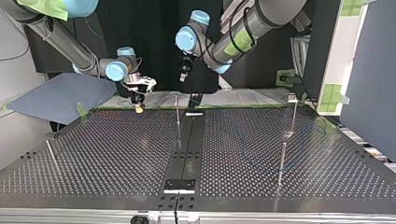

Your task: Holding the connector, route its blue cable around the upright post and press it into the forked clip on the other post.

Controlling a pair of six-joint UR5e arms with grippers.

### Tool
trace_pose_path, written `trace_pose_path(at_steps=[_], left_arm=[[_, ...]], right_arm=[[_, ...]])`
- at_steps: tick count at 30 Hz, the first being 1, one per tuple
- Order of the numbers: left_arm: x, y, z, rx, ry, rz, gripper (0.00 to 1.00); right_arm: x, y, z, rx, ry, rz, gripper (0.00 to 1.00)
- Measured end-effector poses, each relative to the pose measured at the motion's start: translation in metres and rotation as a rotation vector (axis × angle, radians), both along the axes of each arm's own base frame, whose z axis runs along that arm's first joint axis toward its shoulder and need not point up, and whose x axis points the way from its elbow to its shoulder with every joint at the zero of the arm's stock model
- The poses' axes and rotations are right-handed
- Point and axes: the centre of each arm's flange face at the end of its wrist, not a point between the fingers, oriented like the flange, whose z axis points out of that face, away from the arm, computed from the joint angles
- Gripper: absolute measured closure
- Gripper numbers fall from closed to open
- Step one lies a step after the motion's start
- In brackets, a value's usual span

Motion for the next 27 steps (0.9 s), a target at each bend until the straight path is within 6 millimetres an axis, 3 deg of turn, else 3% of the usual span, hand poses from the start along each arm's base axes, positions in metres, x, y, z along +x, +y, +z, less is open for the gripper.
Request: trace_pose_path(at_steps=[11,27], left_arm=[[0.001,0.000,0.003,-0.078,-0.018,0.081,0.00],[0.010,0.015,0.002,-0.068,-0.042,0.183,0.00]], right_arm=[[0.001,0.001,0.000,0.002,0.000,0.003,1.00],[0.001,0.002,-0.001,0.003,0.000,0.004,1.00]])
